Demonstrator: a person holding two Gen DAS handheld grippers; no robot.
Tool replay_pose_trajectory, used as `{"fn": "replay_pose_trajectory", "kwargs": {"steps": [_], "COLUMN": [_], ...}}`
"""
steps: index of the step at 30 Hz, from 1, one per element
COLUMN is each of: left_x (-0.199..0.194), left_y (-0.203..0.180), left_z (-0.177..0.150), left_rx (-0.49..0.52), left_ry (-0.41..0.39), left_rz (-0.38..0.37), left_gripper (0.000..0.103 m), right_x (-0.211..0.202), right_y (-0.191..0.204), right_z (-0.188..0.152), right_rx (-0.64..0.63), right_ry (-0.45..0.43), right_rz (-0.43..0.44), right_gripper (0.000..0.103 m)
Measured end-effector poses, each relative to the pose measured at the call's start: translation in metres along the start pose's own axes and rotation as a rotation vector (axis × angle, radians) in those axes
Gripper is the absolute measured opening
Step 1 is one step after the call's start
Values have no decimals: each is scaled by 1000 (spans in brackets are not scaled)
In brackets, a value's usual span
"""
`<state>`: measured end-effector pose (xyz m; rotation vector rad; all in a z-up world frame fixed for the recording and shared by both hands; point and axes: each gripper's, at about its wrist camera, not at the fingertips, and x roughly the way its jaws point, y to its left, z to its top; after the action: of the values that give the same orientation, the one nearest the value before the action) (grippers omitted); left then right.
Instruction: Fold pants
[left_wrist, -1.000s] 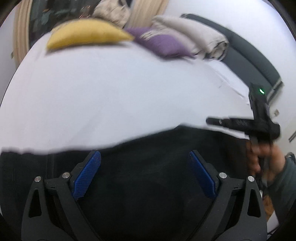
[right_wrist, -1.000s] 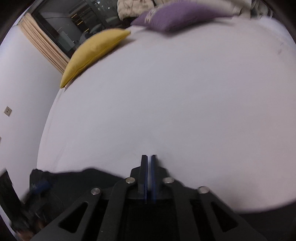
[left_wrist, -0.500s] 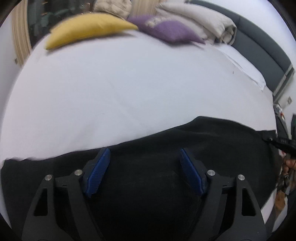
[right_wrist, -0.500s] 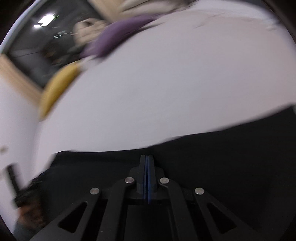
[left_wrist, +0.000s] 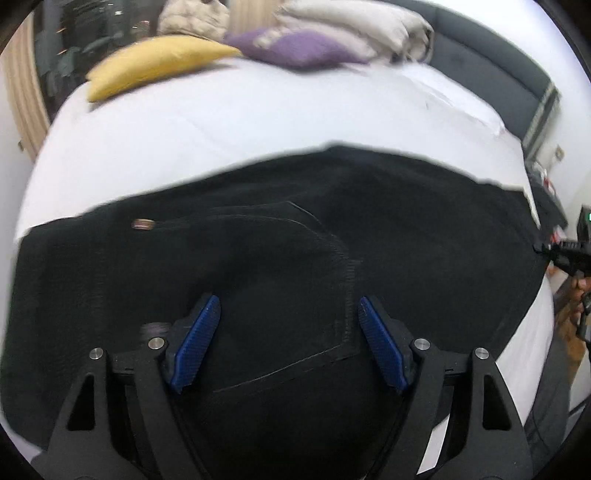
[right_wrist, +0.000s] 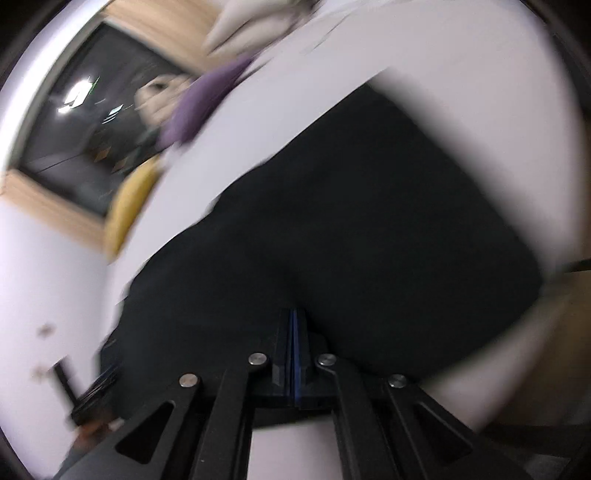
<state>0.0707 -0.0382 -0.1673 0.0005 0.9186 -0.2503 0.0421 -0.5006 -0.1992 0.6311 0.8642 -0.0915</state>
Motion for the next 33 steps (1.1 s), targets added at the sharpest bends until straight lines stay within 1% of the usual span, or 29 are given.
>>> {"fn": "replay_pose_trajectory", "kwargs": {"steps": [1, 2, 4, 5, 6, 7, 8, 9, 10, 11, 12, 13, 14, 15, 16, 17, 18, 20, 21, 22, 23, 24, 26, 27, 28, 29, 30, 31, 33], "left_x": [-11, -18, -19, -11, -5, 4, -1, -2, -3, -5, -8, -7, -16, -27, -37, -45, -51, -52, -50, -39, -30, -22, -18, -21, -30, -37, -42, -48, -51], "left_y": [10, 25, 48, 58, 69, 79, 90, 93, 95, 97, 99, 102, 107, 107, 104, 101, 97, 79, 72, 70, 69, 76, 84, 82, 78, 77, 73, 70, 59], "left_z": [2, 3, 6, 8, -3, -12, -19, -19, -18, -16, -15, -11, -16, -13, -13, -14, -13, -14, -15, -18, -25, -27, -21, -17, -14, -8, -5, -4, -3], "left_rx": [-28, -77, -135, -148, -153, -172, -187, -192, -189, -180, -176, -179, -186, -192, -204, -223, -222, -163, -143, -127, -132, -148, -189, -182, -163, -151, -149, -157, -182], "left_ry": [-26, -50, -60, -43, -19, -5, -31, -35, -28, -25, -26, -28, -38, -50, -68, -84, -93, -108, -100, -60, -18, -7, -22, -20, -37, -66, -89, -108, -112], "left_rz": [26, 62, 93, 122, 135, 108, 84, 76, 75, 76, 79, 79, 135, 182, 181, 160, 144, 108, 102, 107, 121, 116, 83, 108, 175, 213, 224, 227, 183], "left_gripper": [77, 77, 77, 77, 77, 77, 77, 77, 77, 77, 77, 76, 76, 75, 74, 75, 75, 75, 75, 75, 76, 76, 77, 77, 77, 77, 77, 77, 78], "right_x": [-13, -20, -27, -25, -19, -10, 5, 22, 33, 34, 30, 13, 2, -4, -8, -14, -19, -21, -17, -4, 11, 15, 16, 11, 14, 0, -13, -25, -30], "right_y": [-2, -1, 20, 32, 41, 45, 44, 33, 21, 2, -12, -19, -16, -8, 7, 16, 29, 32, 37, 48, 51, 42, 24, 20, 23, 16, 15, 12, 1], "right_z": [0, 2, 1, -2, -5, -9, -13, -15, -15, -11, -7, -6, -2, -3, -5, -7, -9, -10, -12, -14, -17, -14, -12, -11, 0, -4, -8, -12, -15], "right_rx": [3, 13, 13, -17, -62, -100, -111, -83, -37, 32, 106, 130, 101, 70, 41, 26, 3, -51, -85, -114, -130, -119, -28, 3, 16, 17, 33, 71, 155], "right_ry": [-25, -53, -95, -87, -66, -40, -5, 32, 41, 30, 2, -42, -77, -94, -106, -118, -135, -128, -108, -78, -38, -13, -37, -50, -73, -103, -136, -159, -187], "right_rz": [-35, -23, 167, 233, 262, 259, 218, 154, 150, 145, 154, 90, -17, -88, -123, -108, -51, 49, 86, 92, 68, 22, 0, -20, -79, -110, -125, -116, -70], "right_gripper": [13, 21, 24, 35, 44, 46, 46, 40, 23, 0, 0, 0, 3, 15, 22, 33, 41, 54, 58, 58, 58, 56, 38, 41, 45, 54, 62, 65, 71]}}
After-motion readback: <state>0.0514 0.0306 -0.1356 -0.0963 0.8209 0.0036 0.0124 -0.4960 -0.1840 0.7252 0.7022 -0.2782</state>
